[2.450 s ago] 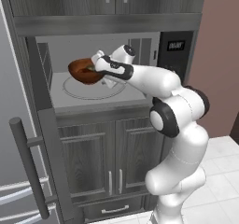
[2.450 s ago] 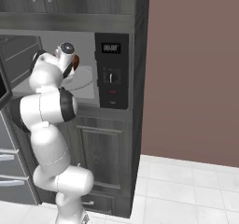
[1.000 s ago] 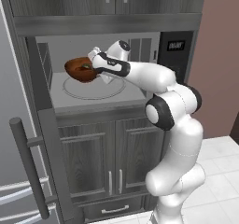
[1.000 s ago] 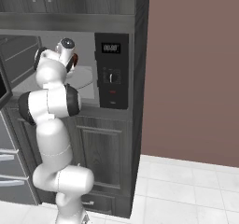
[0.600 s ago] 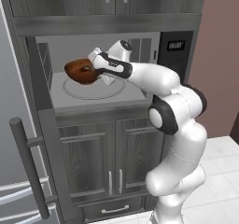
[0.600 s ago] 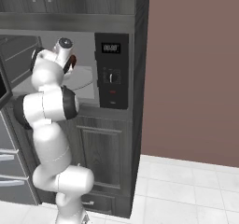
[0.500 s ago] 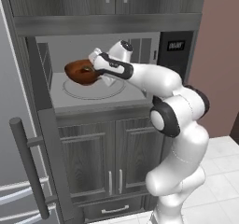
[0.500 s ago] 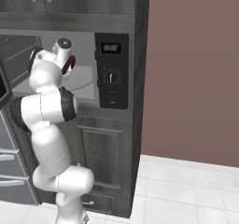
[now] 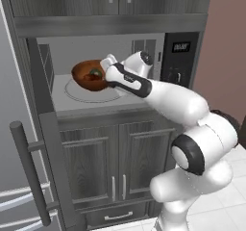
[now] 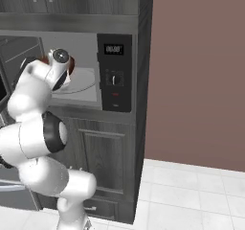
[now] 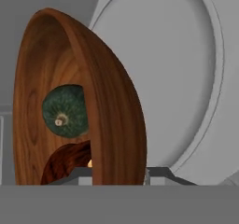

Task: The microwave is finished heating the steak and squash. Take the bowl containing the food and place it on the dining counter.

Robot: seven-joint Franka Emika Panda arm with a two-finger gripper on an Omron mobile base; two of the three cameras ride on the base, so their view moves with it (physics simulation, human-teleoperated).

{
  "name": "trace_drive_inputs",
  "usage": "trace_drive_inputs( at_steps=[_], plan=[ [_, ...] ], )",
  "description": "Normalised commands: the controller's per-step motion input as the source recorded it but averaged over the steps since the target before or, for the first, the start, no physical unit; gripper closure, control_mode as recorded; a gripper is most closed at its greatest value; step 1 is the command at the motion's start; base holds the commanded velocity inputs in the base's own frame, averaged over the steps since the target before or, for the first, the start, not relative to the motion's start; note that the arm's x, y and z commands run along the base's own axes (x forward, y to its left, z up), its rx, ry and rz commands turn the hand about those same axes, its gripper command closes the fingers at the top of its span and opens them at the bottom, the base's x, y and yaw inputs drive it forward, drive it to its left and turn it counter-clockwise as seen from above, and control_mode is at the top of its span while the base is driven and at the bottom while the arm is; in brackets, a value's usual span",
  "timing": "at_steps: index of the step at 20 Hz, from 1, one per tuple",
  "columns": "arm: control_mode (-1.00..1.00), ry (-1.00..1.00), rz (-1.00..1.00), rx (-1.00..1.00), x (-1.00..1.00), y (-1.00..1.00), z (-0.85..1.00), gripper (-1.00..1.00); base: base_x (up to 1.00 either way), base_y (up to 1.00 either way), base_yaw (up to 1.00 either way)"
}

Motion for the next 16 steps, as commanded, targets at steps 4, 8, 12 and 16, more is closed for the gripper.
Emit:
trace_drive_inputs(
  at_steps=[4, 8, 12, 16],
  plan=[
    [-1.00, -0.01, -0.09, 0.09, -1.00, -0.58, 0.43, 1.00, 0.00, 0.00, 0.00],
    [-1.00, 0.02, -0.10, 0.07, -1.00, -0.72, 0.64, 1.00, 0.00, 0.00, 0.00],
    [-1.00, 0.10, -0.10, 0.03, -1.00, -0.76, 0.74, 1.00, 0.00, 0.00, 0.00],
    [-1.00, 0.25, -0.04, 0.00, -1.00, -0.76, 0.52, 1.00, 0.00, 0.00, 0.00]
  ],
)
